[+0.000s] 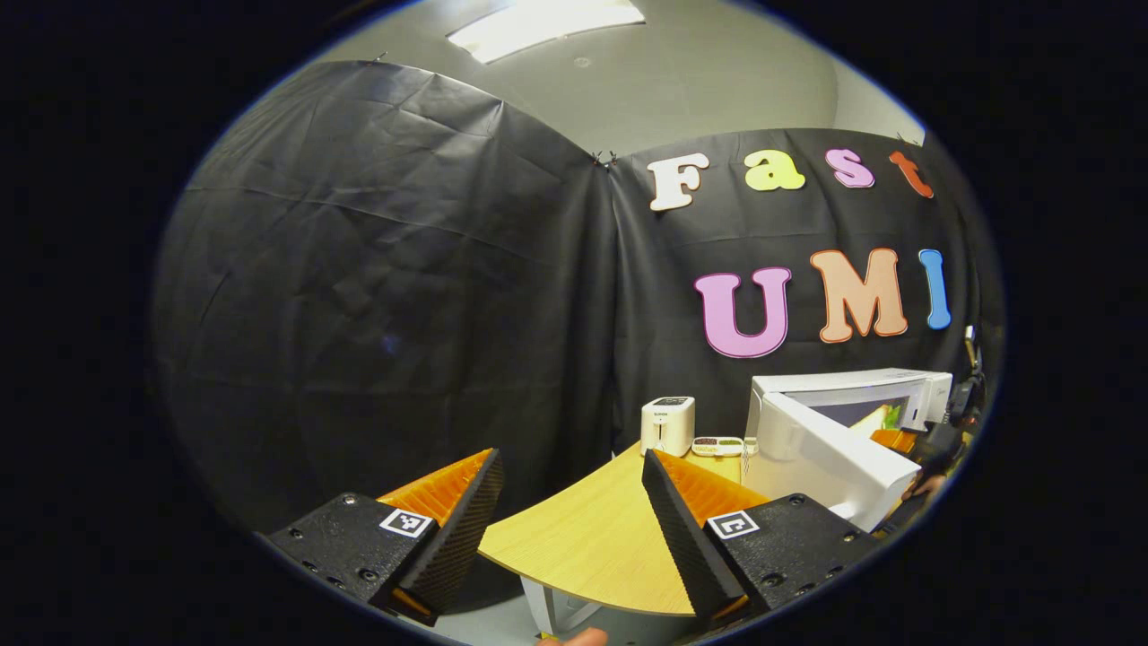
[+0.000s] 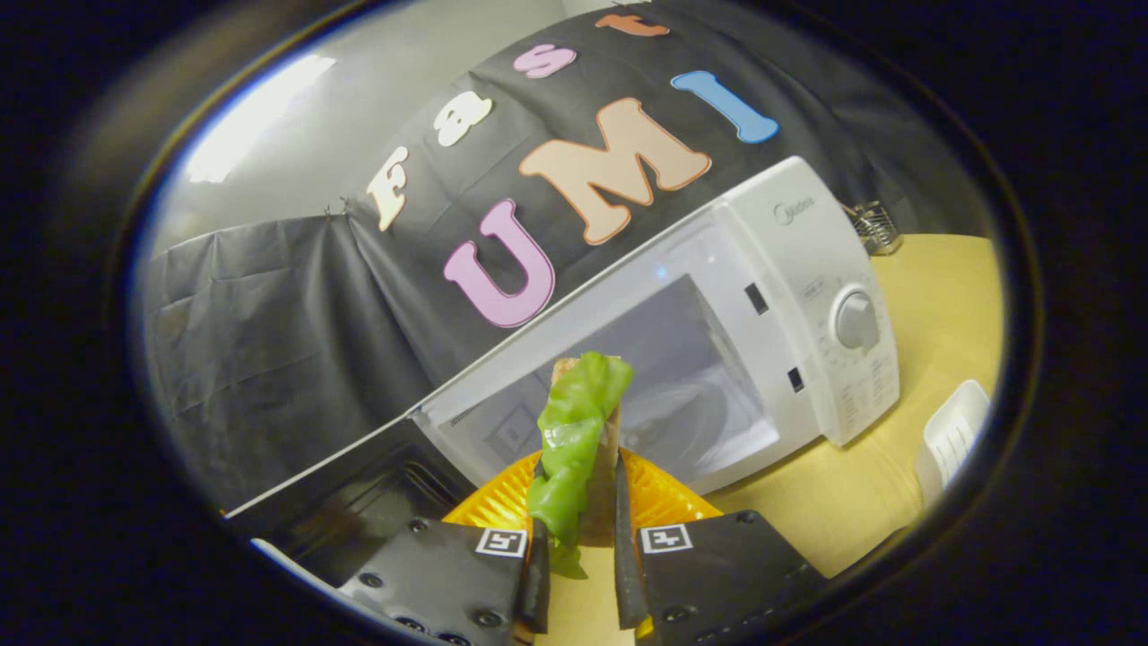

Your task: Open the microwave oven with the left hand, put the food in, and close the microwave oven.

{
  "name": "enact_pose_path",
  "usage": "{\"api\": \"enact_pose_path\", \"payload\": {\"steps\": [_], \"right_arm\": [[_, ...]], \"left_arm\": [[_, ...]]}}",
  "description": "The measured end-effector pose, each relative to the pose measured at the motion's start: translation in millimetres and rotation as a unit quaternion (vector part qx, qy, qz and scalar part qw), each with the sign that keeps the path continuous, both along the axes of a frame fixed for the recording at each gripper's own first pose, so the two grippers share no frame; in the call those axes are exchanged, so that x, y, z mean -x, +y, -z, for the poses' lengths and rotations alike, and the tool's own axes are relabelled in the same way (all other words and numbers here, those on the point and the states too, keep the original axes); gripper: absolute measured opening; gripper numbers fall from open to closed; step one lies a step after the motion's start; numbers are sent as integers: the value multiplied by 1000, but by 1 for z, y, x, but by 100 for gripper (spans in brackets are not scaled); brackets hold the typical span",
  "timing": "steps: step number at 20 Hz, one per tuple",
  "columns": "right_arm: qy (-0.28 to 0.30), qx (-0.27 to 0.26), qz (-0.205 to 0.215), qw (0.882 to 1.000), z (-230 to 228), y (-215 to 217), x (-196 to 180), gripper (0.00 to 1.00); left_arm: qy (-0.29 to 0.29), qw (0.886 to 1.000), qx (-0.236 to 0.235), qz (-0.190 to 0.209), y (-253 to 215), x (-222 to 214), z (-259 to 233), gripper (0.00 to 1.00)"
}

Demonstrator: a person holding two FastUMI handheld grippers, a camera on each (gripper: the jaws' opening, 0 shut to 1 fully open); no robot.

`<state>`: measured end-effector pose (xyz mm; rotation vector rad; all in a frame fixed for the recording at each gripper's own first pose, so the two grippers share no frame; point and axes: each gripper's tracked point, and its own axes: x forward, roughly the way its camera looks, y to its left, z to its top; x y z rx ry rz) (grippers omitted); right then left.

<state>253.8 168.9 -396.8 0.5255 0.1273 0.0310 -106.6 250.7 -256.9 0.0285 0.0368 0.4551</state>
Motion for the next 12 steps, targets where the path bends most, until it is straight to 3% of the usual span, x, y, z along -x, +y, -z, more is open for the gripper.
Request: {"api": "enact_pose_path", "payload": {"steps": [7, 8, 12], "right_arm": [[25, 6, 2, 1000, 19, 6, -52, 31], [29, 14, 2, 999, 21, 6, -56, 31], [28, 61, 11, 998, 25, 4, -77, 31]], "left_arm": [[7, 1000, 0, -4, 3, -3, 7, 92], [9, 1000, 2, -5, 4, -3, 8, 95], [14, 1000, 4, -4, 3, -5, 12, 96]]}}
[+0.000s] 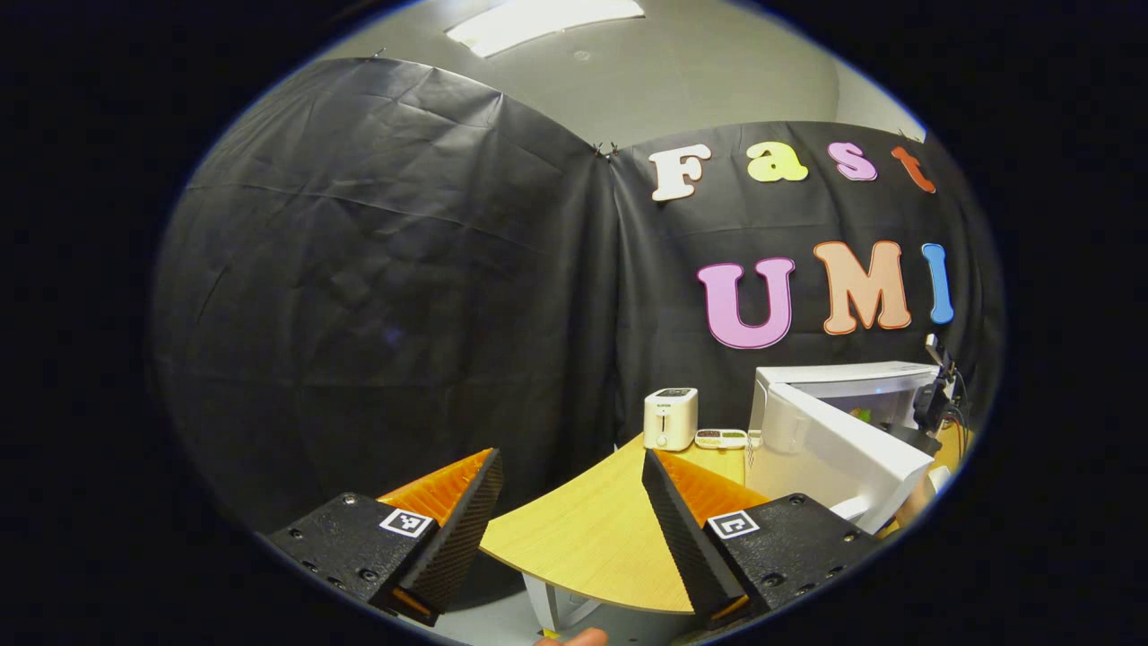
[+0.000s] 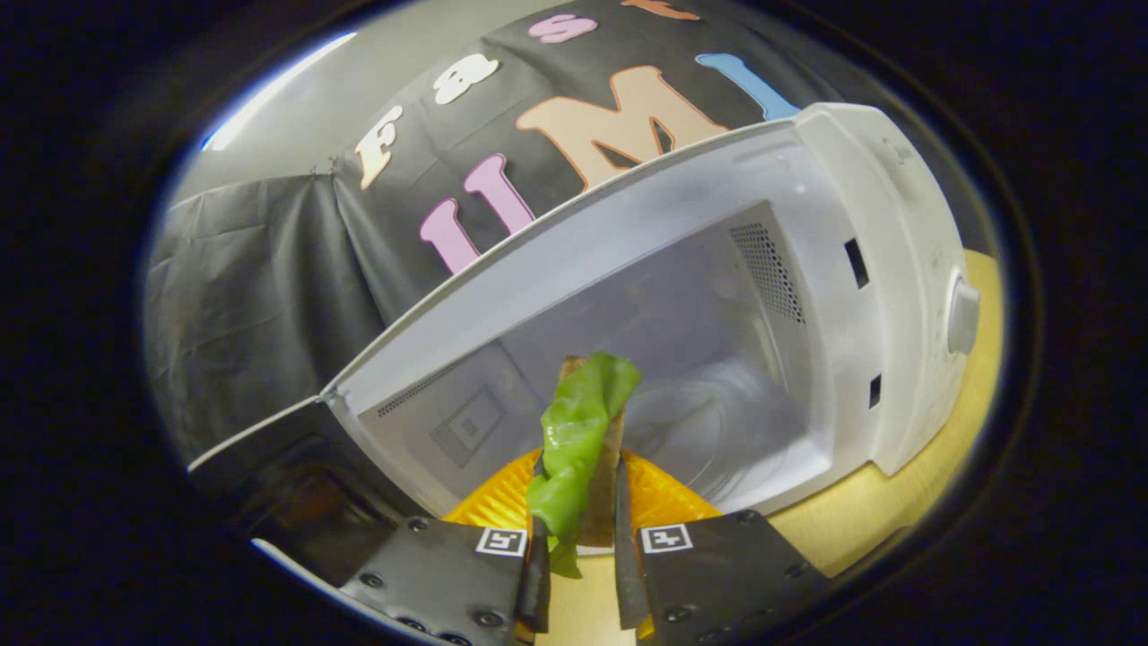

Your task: Open the microwave oven with the left hand, put the food in, and close the microwave oven.

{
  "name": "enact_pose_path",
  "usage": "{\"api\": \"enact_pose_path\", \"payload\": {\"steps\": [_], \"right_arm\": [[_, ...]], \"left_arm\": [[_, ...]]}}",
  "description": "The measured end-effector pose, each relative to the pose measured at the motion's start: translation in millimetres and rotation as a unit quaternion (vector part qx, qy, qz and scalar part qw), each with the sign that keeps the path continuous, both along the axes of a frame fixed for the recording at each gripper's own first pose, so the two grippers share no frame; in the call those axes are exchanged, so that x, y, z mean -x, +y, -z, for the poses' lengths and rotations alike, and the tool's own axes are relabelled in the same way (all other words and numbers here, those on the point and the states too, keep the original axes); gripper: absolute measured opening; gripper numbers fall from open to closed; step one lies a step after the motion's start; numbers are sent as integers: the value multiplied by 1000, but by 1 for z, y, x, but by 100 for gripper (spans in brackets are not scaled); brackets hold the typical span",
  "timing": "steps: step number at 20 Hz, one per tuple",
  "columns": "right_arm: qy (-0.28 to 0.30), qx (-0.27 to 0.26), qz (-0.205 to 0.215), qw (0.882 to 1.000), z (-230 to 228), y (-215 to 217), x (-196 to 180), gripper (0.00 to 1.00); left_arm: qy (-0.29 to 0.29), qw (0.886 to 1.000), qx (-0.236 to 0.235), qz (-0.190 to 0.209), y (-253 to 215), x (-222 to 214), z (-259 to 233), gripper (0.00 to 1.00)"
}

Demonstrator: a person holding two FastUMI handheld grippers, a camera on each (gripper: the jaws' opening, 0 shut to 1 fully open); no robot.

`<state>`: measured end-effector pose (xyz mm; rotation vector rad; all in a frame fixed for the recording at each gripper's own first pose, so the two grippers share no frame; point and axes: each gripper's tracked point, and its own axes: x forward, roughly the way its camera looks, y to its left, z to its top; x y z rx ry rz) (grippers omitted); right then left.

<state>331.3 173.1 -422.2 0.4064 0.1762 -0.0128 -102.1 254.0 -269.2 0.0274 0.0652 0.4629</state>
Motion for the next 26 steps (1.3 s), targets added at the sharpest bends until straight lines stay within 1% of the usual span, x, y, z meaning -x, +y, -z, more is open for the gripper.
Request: {"api": "enact_pose_path", "payload": {"steps": [3, 4, 5, 7, 8, 9, 10, 12, 13, 14, 15, 16, 18, 20, 21, 24, 25, 26], "right_arm": [[13, -4, 3, 1000, 6, -7, -11, 31], [17, 4, 3, 1000, 9, -11, -12, 24], [22, 12, 4, 1000, 14, -16, -13, 28], [30, 17, 7, 999, 23, -24, -13, 29], [31, 17, 7, 999, 25, -26, -14, 31], [32, 15, 8, 999, 25, -27, -15, 39], [34, 16, 12, 999, 27, -30, -15, 34], [35, 24, 18, 999, 29, -33, -18, 44], [37, 35, 27, 998, 31, -38, -18, 39], [37, 41, 29, 998, 32, -40, -18, 50], [37, 63, 50, 996, 32, -49, -19, 46], [33, 99, 69, 992, 31, -61, -18, 53], [18, 131, 68, 989, 27, -62, -18, 56], [12, 155, 70, 985, 25, -66, -18, 65], [14, 158, 69, 985, 25, -68, -18, 77], [27, 145, 60, 987, 24, -72, -11, 96], [27, 152, 56, 986, 23, -72, -7, 95], [26, 165, 53, 984, 20, -73, -2, 92]], "left_arm": [[0, 1000, -1, -2, 1, -1, 0, 96], [0, 1000, 0, -2, 2, -1, 0, 96], [1, 1000, 0, -2, 1, -2, 2, 96], [3, 1000, 1, -1, 1, -3, 4, 96], [5, 1000, 1, -1, 0, -4, 5, 96], [7, 1000, 1, 0, -1, -5, 7, 96], [8, 1000, 0, 2, -2, -5, 8, 96], [13, 1000, 0, 1, -2, -6, 10, 96], [15, 1000, 0, 1, -2, -6, 11, 96], [16, 1000, 0, 1, -3, -7, 11, 96], [17, 1000, 1, 2, -4, -7, 11, 95], [16, 1000, 1, 2, -5, -8, 11, 96], [15, 1000, -1, 3, -4, -7, 10, 95], [13, 1000, -1, 5, -7, -8, 9, 96], [12, 1000, 0, 8, -9, -8, 10, 95], [14, 1000, 1, 16, -14, -11, 12, 96], [14, 1000, 1, 18, -15, -12, 11, 96], [14, 1000, 0, 22, -17, -13, 11, 96]]}}
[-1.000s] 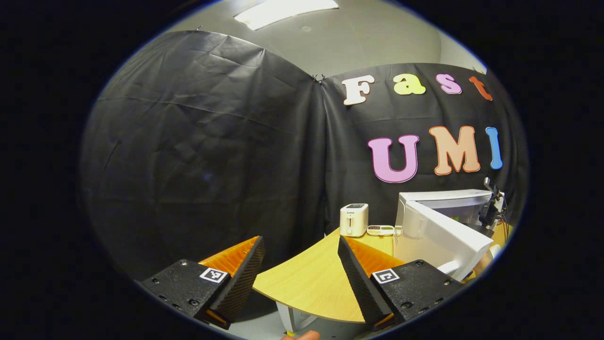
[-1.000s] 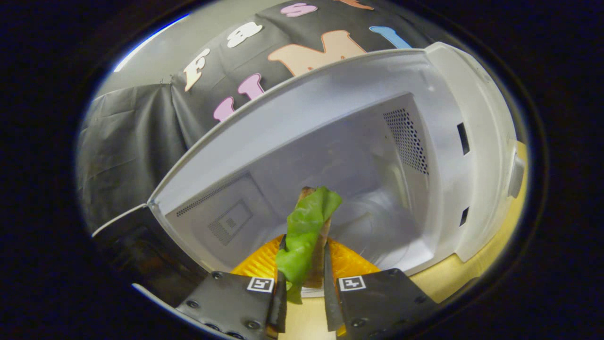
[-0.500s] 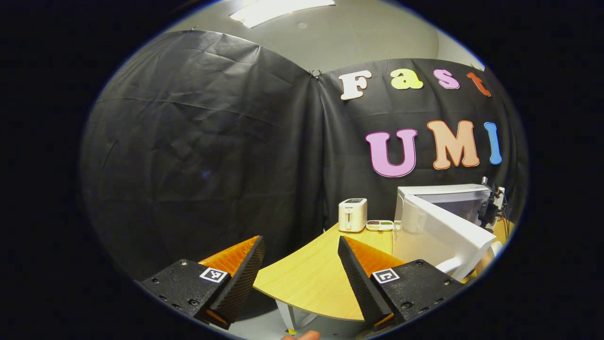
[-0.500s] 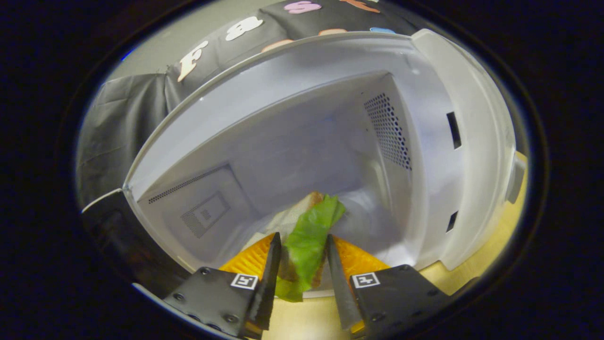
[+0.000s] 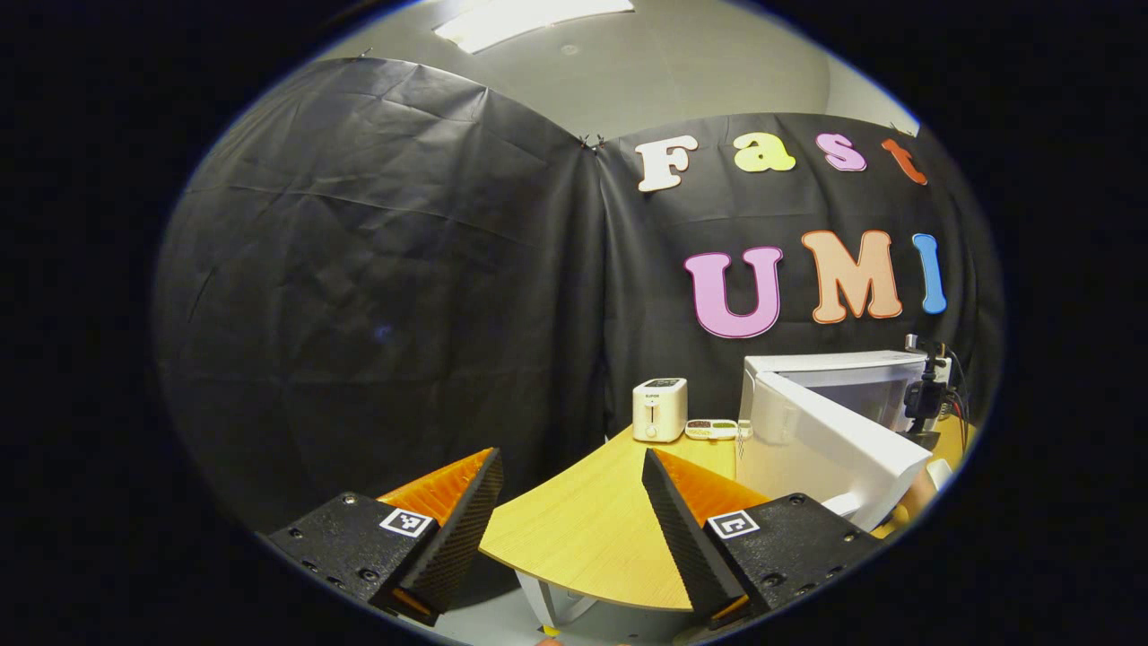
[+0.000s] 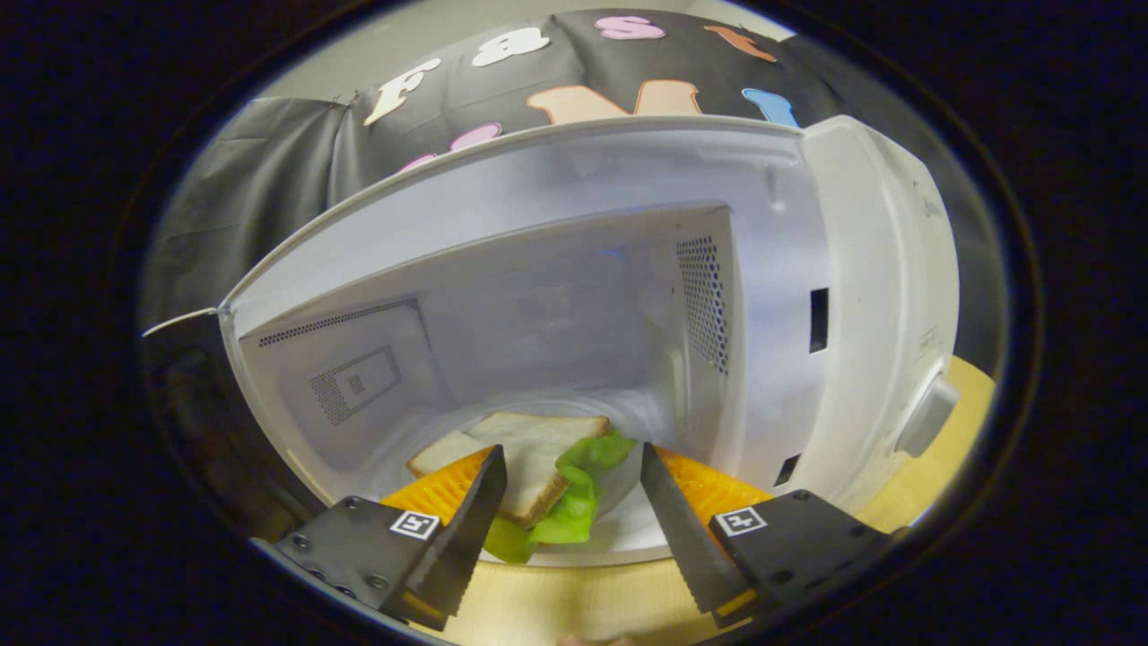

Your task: Open the microwave oven with the left hand, put the food in, and close the microwave oven.

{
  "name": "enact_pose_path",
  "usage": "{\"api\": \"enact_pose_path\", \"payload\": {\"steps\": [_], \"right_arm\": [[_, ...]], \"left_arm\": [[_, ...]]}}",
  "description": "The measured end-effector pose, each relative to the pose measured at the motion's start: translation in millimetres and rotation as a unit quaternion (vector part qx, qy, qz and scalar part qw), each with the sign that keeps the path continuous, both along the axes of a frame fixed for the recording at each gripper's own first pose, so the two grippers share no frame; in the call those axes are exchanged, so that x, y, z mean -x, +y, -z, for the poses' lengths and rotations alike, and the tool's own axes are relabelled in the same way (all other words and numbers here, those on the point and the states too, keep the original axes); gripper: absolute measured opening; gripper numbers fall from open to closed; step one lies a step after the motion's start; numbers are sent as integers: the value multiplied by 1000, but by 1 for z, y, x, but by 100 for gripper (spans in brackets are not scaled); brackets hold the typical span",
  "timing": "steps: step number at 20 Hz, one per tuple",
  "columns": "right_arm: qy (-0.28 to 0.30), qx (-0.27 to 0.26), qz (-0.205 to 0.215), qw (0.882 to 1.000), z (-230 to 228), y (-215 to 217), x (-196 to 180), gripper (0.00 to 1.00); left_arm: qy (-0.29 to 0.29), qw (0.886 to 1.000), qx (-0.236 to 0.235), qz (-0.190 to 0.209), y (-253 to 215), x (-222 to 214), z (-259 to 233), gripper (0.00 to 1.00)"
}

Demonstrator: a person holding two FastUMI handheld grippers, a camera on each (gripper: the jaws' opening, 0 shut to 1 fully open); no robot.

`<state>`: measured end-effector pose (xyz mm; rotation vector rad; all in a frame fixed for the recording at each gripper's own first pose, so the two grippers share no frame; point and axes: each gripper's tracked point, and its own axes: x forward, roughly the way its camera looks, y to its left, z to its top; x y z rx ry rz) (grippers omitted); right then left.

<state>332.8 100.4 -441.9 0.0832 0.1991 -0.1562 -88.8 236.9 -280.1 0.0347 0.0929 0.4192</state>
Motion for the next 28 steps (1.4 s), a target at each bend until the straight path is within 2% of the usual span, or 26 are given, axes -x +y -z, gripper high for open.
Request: {"api": "enact_pose_path", "payload": {"steps": [3, 4, 7, 8, 9, 12, 13, 14, 15, 17, 18, 20, 21, 23, 24, 28], "right_arm": [[-14, 30, -11, 999, -10, 0, 21, 92], [-18, 31, -17, 999, -14, 1, 28, 95], [-27, 38, -22, 999, -30, -2, 47, 95], [-32, 45, -23, 998, -36, -3, 52, 95], [-36, 51, -23, 998, -41, -5, 57, 95], [-38, 66, -27, 997, -51, -6, 74, 92], [-37, 69, -32, 996, -54, -6, 79, 92], [-37, 72, -36, 996, -57, -4, 86, 95], [-38, 75, -40, 996, -61, -3, 92, 95], [-38, 78, -44, 995, -68, -5, 104, 95], [-40, 78, -45, 995, -72, -5, 111, 95], [-47, 76, -45, 995, -82, -8, 124, 92], [-51, 75, -45, 995, -88, -8, 132, 95], [-61, 74, -43, 994, -100, -12, 147, 95], [-66, 76, -39, 994, -107, -16, 154, 92], [-86, 96, -25, 991, -127, -29, 184, 92]], "left_arm": [[1, 1000, 3, 10, -6, -1, 3, 95], [0, 1000, 6, 14, -8, -2, 2, 94], [-19, 999, 10, 32, -19, -5, -5, 85], [-24, 999, 11, 41, -23, -6, -7, 76], [-25, 998, 12, 52, -28, -9, -6, 72], [-22, 998, 2, 67, -37, -9, -6, 40], [-21, 997, -5, 68, -38, -9, -6, 36], [-23, 997, -13, 70, -40, -9, -8, 25], [-22, 997, -18, 73, -44, -10, -8, 19], [-16, 996, -19, 82, -53, -12, -4, 14], [-12, 996, -14, 90, -58, -14, -2, 6], [-6, 994, -7, 106, -70, -16, 2, 1], [-2, 994, -5, 112, -74, -17, 4, 1], [4, 993, -5, 121, -81, -18, 7, 0], [5, 992, -5, 126, -84, -18, 6, 3], [6, 989, -1, 146, -96, -17, 6, 1]]}}
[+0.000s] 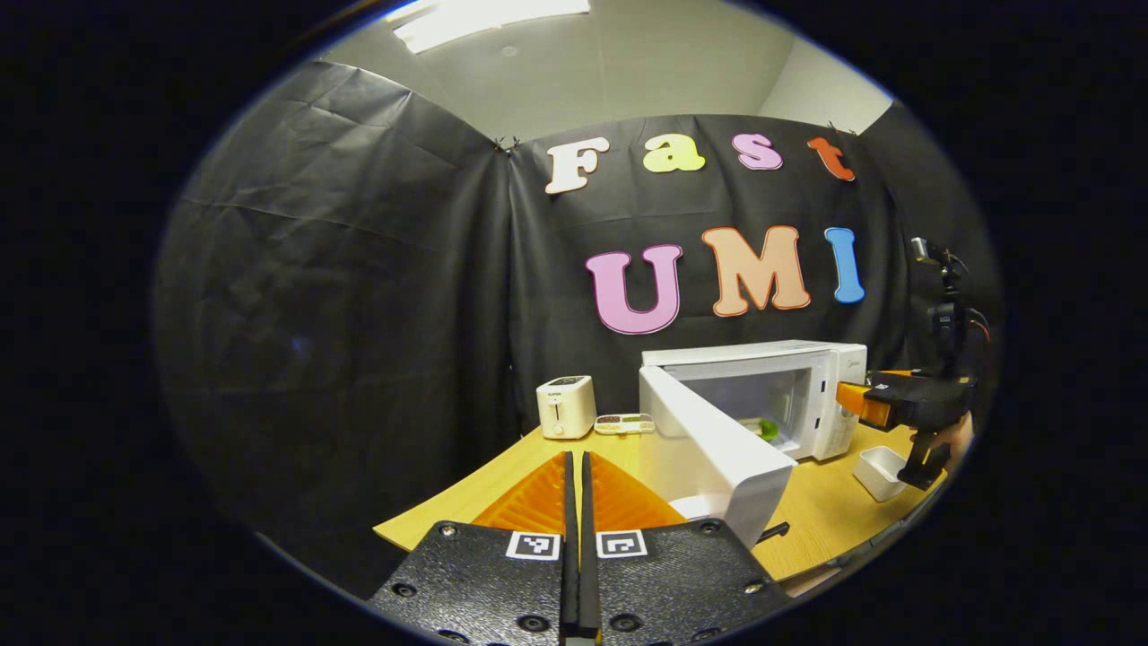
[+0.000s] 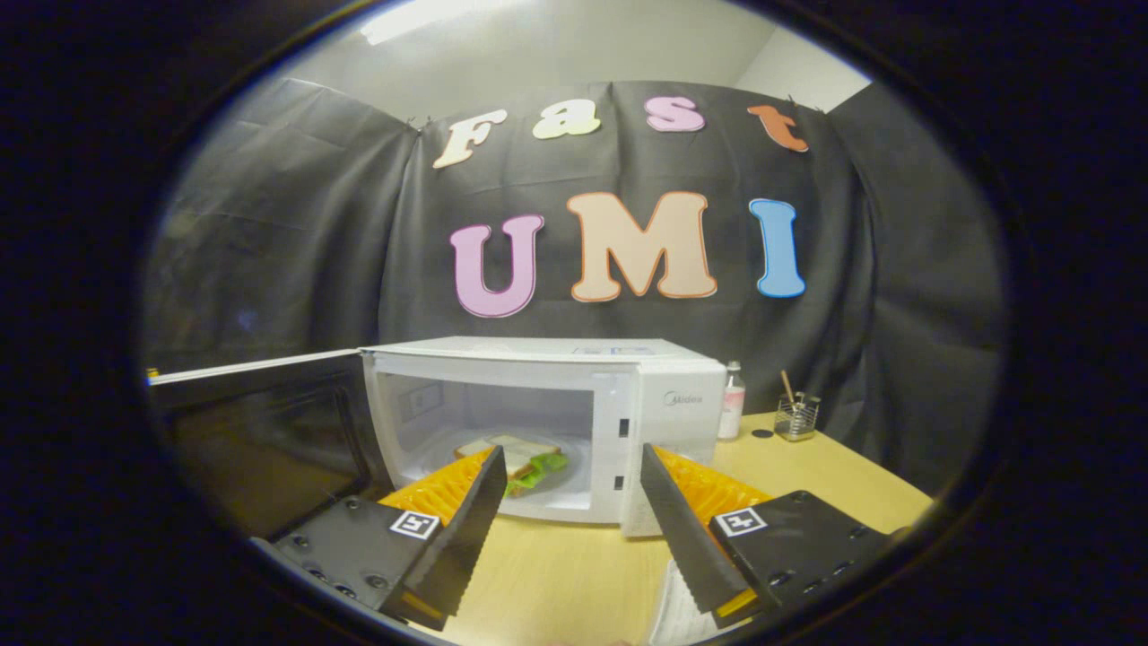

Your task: Open the microwave oven with the left hand, put the food in, and close the microwave oven.

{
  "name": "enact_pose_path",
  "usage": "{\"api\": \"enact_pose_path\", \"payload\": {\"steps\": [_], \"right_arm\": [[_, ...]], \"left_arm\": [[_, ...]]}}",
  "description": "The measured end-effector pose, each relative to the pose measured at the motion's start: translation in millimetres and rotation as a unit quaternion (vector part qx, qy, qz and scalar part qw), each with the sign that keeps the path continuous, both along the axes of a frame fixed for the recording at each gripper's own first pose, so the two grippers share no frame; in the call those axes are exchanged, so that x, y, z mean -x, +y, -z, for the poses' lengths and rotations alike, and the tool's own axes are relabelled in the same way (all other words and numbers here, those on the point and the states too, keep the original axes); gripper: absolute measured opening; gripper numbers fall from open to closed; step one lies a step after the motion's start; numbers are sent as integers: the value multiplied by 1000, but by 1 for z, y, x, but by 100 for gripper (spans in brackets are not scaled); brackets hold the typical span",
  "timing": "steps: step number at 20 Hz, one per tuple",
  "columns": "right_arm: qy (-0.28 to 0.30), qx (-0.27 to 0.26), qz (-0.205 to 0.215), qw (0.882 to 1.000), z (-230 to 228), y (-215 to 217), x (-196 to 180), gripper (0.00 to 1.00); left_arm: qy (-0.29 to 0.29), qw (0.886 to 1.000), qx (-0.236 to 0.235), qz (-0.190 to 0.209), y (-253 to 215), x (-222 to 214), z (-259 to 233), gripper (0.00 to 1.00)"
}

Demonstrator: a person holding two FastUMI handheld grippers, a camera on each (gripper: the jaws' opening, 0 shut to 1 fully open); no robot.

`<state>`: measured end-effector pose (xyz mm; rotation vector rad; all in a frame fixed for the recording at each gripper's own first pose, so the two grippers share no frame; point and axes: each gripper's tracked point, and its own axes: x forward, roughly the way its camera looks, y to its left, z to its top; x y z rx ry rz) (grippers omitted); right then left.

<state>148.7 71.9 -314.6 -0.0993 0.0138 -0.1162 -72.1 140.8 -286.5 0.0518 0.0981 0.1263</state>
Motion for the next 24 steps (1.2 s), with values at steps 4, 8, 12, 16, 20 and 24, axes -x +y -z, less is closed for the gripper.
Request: {"api": "enact_pose_path", "payload": {"steps": [4, 8, 12, 16, 20, 24], "right_arm": [[-6, 6, 2, 1000, -14, -10, 25, 92], [-6, 14, 2, 1000, -24, -22, 50, 92], [-5, 12, 17, 1000, -29, -45, 80, 93], [-18, 19, 33, 999, -44, -69, 107, 93], [-23, 25, 38, 999, -51, -93, 128, 93], [-39, 23, 34, 998, -61, -108, 141, 93]], "left_arm": [[0, 1000, 5, 11, -8, -2, -1, 1], [-1, 1000, 3, 21, -17, -1, -2, 1], [0, 1000, 5, 27, -28, -4, 1, 2], [-4, 999, 10, 39, -44, -2, 0, 1], [-3, 998, 26, 60, -68, -4, 0, 1], [-2, 997, 26, 69, -84, -8, 0, 1]]}}
